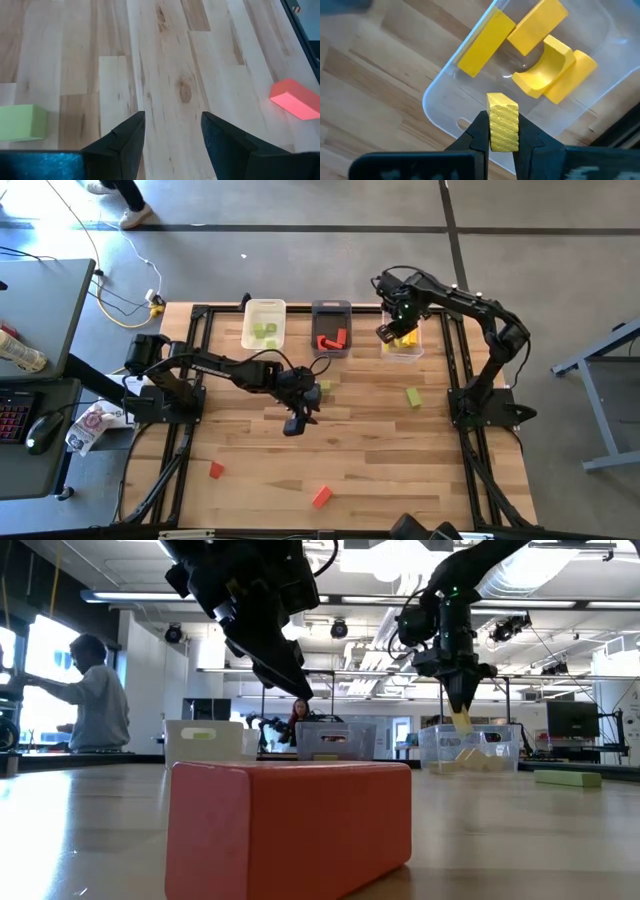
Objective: Sort & place blocks by color
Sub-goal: Put the yellow block into the transparent bin, then put the green block into the white bin
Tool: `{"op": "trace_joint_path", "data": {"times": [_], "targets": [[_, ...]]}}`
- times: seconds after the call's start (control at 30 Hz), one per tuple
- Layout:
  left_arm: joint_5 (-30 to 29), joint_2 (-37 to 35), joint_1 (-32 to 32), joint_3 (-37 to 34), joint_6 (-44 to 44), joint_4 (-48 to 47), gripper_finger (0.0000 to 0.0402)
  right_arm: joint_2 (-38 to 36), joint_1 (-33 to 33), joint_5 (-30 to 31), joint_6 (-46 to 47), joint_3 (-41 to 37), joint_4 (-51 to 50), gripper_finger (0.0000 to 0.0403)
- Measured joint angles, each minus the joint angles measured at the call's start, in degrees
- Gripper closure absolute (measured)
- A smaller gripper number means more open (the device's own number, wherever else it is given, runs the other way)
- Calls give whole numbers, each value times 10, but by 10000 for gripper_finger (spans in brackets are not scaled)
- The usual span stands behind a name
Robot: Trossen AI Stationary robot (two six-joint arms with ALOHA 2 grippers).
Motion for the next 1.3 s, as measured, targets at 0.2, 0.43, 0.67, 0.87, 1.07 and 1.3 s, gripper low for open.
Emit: {"op": "trace_joint_path", "data": {"times": [0.2, 0.43, 0.67, 0.87, 1.07, 1.3], "targets": [[0, 0, -2, 0, 0, 0, 222, 10, -15, -47, 0, 0, 12, 365], [0, 0, -6, 0, 0, 0, 222, 30, -17, -35, 0, 0, 14, 361], [0, 0, -9, 0, 0, 0, 223, 32, -16, 26, -5, 0, 16, 360], [0, 0, -9, 0, 0, 0, 223, 32, -16, 36, -16, 0, 13, 342], [0, 0, -9, 0, 0, 0, 223, 32, -16, 56, -30, 0, 13, 275], [0, 0, -9, 0, 0, 0, 223, 32, -16, 38, -25, 0, -4, 233]]}}
